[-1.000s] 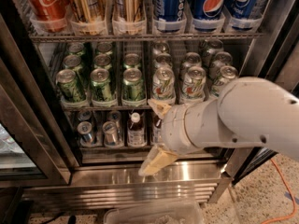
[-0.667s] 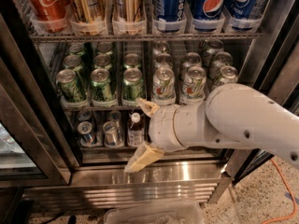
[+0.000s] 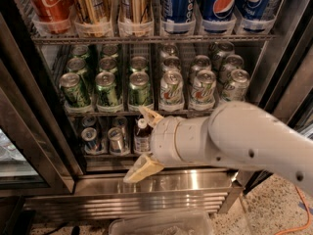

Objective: Pick green can from middle shelf of fridge

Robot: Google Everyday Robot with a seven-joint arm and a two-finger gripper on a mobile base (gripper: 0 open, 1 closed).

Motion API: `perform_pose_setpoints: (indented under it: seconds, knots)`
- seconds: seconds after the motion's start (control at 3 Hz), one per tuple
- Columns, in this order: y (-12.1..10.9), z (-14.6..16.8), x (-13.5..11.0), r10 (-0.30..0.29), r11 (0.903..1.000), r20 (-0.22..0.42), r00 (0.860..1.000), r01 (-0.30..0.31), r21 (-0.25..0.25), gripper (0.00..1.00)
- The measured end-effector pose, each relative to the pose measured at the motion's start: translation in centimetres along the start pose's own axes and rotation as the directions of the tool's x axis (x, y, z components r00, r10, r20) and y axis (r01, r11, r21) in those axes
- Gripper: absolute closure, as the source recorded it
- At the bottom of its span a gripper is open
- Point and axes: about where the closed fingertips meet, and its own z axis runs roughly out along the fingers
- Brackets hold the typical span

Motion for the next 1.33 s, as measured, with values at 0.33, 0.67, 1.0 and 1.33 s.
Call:
perform_pose_setpoints:
  seconds: [0.33, 0.67, 1.0, 1.33]
  knots:
    - [1.8, 3.0, -0.7, 0.021, 0.9975, 0.049, 0.999, -0.024, 0.066, 0.00]
    - [2.8, 5.8, -2.2, 0.045, 0.9896, 0.091, 0.995, -0.057, 0.132, 0.00]
    - [2.4, 7.9, -3.5, 0.052, 0.9748, 0.115, 0.992, -0.076, 0.210, 0.00]
    - [1.2, 8.6, -4.4, 0.045, 0.9468, 0.126, 0.991, -0.083, 0.311, 0.00]
